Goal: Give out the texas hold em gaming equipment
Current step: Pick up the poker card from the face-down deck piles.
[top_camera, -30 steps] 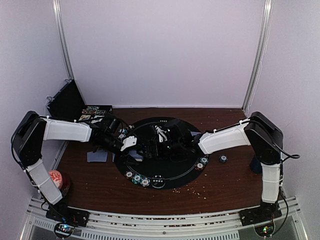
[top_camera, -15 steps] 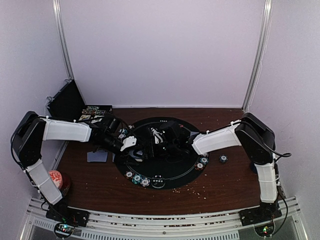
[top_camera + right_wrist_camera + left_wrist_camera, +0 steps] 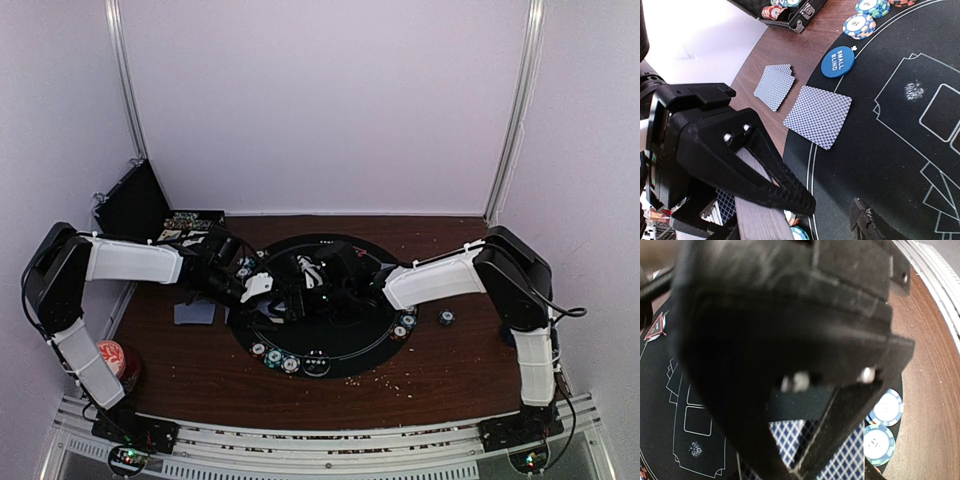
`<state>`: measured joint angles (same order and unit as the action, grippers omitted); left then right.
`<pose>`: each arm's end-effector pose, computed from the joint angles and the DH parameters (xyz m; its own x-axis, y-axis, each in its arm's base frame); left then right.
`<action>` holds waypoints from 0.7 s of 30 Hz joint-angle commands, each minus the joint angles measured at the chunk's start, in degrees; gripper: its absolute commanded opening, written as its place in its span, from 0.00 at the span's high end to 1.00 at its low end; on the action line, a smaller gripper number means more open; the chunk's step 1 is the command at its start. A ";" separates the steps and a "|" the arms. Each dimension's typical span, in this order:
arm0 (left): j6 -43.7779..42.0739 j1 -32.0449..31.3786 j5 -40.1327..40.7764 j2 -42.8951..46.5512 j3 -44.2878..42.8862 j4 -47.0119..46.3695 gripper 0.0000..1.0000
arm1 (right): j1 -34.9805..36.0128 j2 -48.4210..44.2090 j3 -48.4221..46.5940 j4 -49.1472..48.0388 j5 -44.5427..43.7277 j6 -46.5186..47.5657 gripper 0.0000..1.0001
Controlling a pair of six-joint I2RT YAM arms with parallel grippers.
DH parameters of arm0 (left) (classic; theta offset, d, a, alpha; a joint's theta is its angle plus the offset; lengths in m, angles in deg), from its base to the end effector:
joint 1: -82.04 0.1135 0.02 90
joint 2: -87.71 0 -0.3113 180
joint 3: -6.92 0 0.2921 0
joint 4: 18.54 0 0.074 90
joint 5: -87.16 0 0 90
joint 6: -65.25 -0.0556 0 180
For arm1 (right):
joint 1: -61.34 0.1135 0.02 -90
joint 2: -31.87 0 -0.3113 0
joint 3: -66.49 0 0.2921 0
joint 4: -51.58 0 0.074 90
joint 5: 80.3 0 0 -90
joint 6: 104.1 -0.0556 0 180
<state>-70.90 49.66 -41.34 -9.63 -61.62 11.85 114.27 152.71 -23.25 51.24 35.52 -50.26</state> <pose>0.2989 -0.2306 0.1806 -0.0061 0.6721 -0.7404 1.0000 0.0079 -0.0010 0.3040 0.4425 0.1665 -0.8058 -0.1855 -0.5624 -0.5801 0.4378 0.6869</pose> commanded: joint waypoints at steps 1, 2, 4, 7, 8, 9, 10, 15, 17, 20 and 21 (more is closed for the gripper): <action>-0.95 -0.27 -3.07 1.20 -0.51 0.31 0.57 | -1.54 -2.50 1.06 7.60 -7.99 2.19 0.39; -0.96 -0.23 -3.07 1.15 -0.52 0.30 0.57 | -1.66 -2.85 1.33 7.83 -8.39 2.37 0.40; -0.93 -0.27 -3.07 1.16 -0.51 0.28 0.57 | -1.77 -3.45 1.83 8.30 -9.32 2.70 0.41; -0.91 -0.23 -3.07 1.06 -0.60 0.35 0.58 | -1.84 -3.99 2.10 8.45 -8.52 3.21 0.47; -0.91 -0.23 -3.07 1.00 -0.56 0.35 0.58 | -1.85 -4.15 2.19 8.19 -7.57 3.41 0.50; -0.92 -0.25 -2.99 0.91 -0.58 0.35 0.58 | -1.84 -4.26 2.44 7.36 -5.97 3.50 0.55; -0.89 -0.23 -2.92 0.80 -0.61 0.35 0.57 | -1.74 -4.58 2.63 6.40 -4.04 3.44 0.58; -0.92 -0.27 -2.81 0.42 -0.72 0.41 0.57 | -1.38 -6.92 3.33 4.97 -0.74 4.16 0.79; -0.93 -0.29 -2.81 0.33 -0.86 0.48 0.58 | -1.29 -7.84 3.56 5.21 -0.45 4.65 0.84; -0.95 -0.26 -2.73 0.23 -0.90 0.60 0.58 | -1.11 -8.93 3.88 5.47 0.15 5.17 0.87; -0.93 -0.25 -2.72 0.22 -0.88 0.54 0.58 | -1.01 -9.37 4.08 5.67 0.33 5.29 0.87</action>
<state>-70.95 49.68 -41.43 -9.72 -61.62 11.44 114.00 146.33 -20.30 55.55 36.72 -46.20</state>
